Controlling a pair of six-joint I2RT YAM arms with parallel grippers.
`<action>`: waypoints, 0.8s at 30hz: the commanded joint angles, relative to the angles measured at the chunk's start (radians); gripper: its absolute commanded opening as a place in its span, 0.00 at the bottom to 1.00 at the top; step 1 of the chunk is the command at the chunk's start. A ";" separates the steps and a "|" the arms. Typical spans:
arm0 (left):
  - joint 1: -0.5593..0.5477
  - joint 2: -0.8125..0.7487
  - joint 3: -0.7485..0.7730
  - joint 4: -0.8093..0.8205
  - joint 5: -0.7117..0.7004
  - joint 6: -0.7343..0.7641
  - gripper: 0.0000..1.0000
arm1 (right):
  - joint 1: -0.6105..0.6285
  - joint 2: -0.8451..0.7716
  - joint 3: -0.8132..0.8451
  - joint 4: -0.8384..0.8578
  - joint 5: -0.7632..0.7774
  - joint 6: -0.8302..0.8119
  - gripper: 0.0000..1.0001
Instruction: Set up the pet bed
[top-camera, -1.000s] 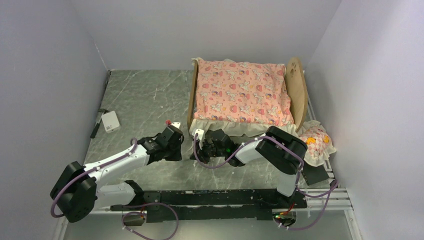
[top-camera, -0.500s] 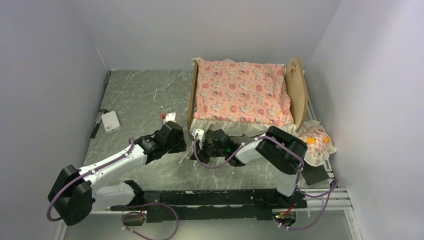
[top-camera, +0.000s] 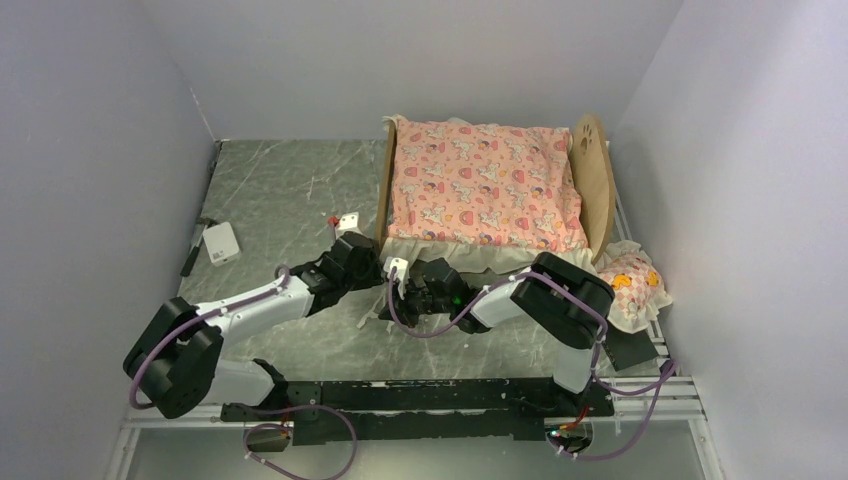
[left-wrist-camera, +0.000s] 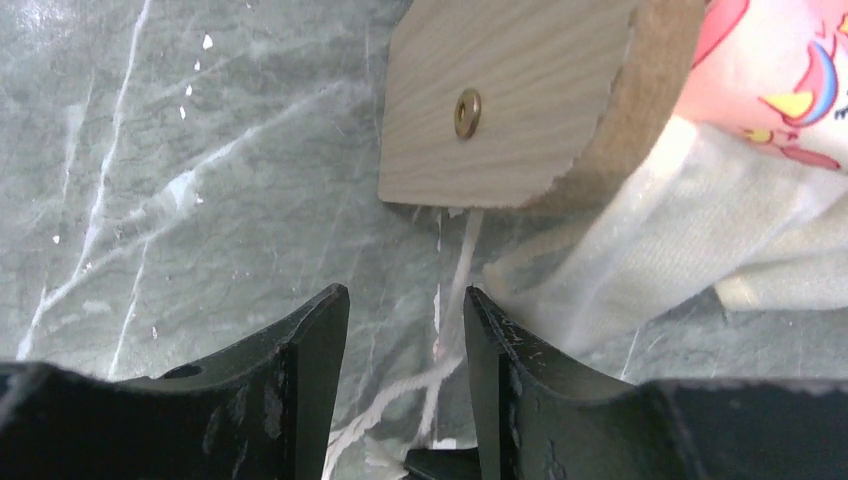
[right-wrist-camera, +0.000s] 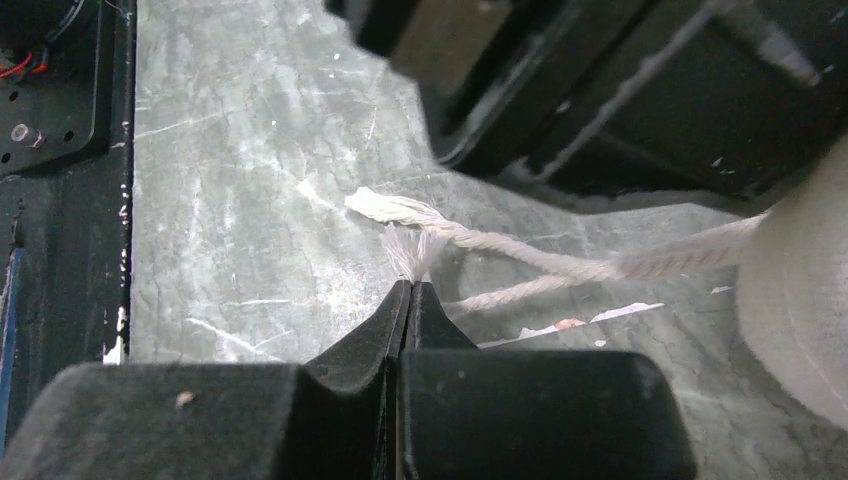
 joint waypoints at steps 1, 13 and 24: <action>0.017 0.026 0.008 0.092 0.014 0.021 0.51 | 0.003 0.014 0.004 0.048 -0.045 0.011 0.00; 0.026 0.076 -0.018 0.177 0.070 0.018 0.49 | 0.003 0.020 0.009 0.044 -0.048 0.011 0.00; 0.026 0.127 -0.022 0.177 0.077 -0.001 0.41 | 0.003 0.015 0.008 0.046 -0.046 0.012 0.00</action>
